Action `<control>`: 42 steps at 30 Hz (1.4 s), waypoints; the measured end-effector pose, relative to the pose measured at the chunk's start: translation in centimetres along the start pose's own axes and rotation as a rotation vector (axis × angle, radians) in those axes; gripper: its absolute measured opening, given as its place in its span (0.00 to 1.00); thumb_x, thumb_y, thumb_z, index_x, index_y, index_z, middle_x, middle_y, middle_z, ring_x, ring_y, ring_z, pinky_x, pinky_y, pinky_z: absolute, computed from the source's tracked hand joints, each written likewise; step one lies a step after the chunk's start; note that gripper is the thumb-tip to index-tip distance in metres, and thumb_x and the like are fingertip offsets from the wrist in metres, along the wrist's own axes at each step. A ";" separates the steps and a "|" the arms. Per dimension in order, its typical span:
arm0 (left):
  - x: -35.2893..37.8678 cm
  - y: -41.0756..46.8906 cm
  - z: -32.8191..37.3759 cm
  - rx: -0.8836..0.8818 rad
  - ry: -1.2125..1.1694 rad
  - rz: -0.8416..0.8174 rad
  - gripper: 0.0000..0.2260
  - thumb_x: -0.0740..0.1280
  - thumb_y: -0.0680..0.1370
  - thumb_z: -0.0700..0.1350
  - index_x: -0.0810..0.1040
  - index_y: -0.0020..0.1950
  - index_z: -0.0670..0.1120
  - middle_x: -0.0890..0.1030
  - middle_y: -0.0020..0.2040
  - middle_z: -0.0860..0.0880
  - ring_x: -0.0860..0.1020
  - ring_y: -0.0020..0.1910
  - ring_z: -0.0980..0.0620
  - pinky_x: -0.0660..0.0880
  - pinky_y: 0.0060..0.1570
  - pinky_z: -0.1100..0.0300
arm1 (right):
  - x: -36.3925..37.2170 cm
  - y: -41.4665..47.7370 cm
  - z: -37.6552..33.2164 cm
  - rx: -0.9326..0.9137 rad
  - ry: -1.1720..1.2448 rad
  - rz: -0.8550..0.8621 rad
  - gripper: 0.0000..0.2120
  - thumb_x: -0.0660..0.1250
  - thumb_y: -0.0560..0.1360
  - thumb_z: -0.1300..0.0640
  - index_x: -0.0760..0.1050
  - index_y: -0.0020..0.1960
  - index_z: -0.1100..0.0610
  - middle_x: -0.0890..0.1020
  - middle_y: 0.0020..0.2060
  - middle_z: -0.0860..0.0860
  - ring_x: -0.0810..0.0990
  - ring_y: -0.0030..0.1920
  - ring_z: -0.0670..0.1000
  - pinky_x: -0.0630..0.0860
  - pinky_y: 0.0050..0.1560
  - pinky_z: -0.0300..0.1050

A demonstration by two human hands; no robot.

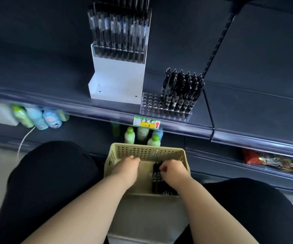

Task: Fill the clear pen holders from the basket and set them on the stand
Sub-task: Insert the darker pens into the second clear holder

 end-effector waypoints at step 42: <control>9.7 5.9 -2.3 -0.167 -0.110 -0.214 0.17 0.57 0.77 0.34 0.68 0.65 0.42 0.72 0.63 0.40 0.72 0.62 0.41 0.69 0.60 0.52 | 10.7 8.0 1.2 0.332 -0.109 -0.203 0.16 0.60 0.76 0.62 0.69 0.63 0.64 0.74 0.62 0.59 0.74 0.62 0.58 0.74 0.56 0.48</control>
Point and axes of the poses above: each hand's wrist, its own y-axis towards the middle knuckle, its own x-axis out of the palm, z = x × y, the point moved 5 cm from there along y, towards the middle knuckle
